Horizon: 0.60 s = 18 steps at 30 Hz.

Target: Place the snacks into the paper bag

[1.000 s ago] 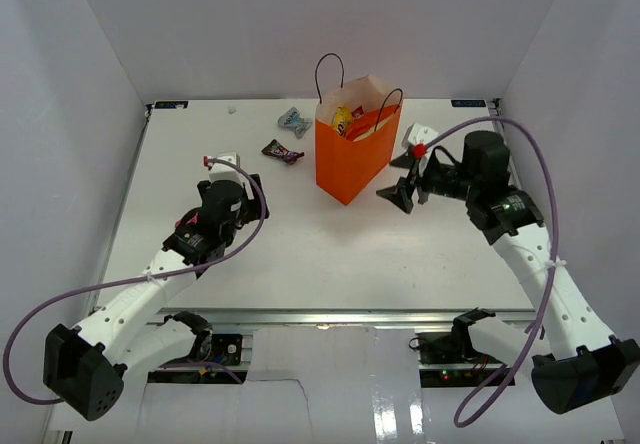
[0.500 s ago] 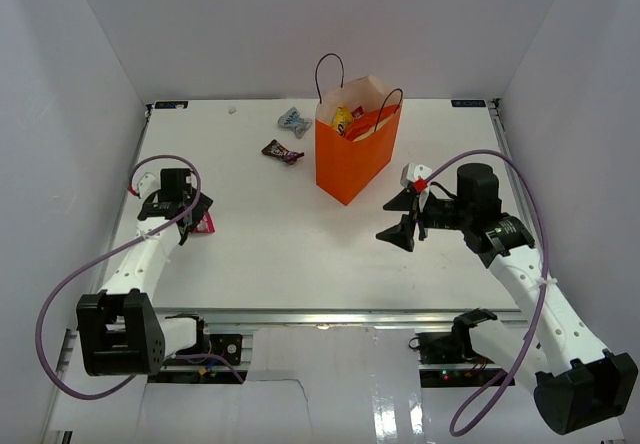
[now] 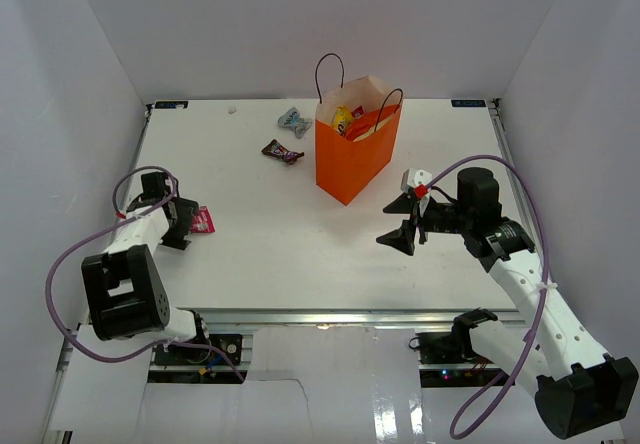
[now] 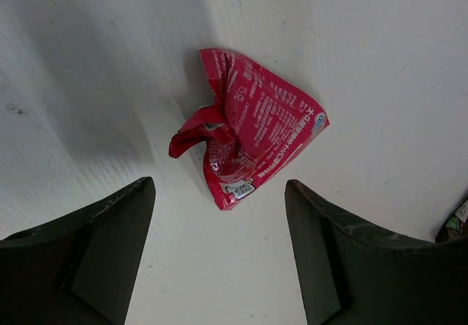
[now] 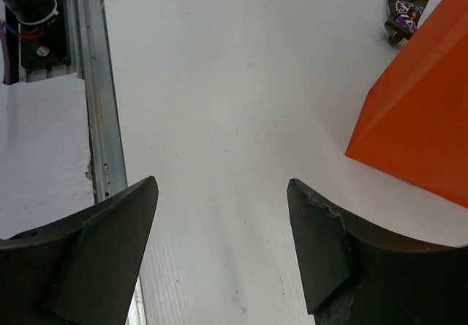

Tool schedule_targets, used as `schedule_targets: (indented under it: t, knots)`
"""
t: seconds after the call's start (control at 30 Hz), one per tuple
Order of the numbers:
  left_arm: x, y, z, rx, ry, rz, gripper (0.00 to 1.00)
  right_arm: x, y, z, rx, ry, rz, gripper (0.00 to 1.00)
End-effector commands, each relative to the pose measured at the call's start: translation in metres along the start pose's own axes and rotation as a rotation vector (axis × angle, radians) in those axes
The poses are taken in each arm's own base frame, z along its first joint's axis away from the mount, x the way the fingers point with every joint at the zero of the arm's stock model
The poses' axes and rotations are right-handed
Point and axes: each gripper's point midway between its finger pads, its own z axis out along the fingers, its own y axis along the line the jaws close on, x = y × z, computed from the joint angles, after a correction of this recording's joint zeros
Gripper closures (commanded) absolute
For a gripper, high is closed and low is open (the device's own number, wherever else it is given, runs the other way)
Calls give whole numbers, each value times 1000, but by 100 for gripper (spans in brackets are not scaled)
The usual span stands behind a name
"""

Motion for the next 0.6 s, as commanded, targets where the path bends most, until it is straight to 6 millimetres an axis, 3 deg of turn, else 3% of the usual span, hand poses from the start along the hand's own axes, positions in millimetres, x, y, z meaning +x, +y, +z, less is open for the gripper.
schedule_targets:
  t: [0.0,0.2,0.37,0.47,0.5,0.57]
  knots:
    - [-4,-16,4,55,15,-43,18,-4,-1,1,1,-14,-36,23]
    - [-9,-11,19,23,27,-58,19,2,-4,2,9,0,-27,23]
    - [-10,-2,31,11,44,-78,28,4,-6,4,11,7,-21,22]
    - [-11,-2,34,21,47,-79,35,5,-6,4,13,10,-20,22]
    - [-10,-1,35,25,48,-75,44,5,-7,4,15,10,-23,22]
    - [-10,-3,35,41,59,-73,54,6,-7,4,15,12,-20,22]
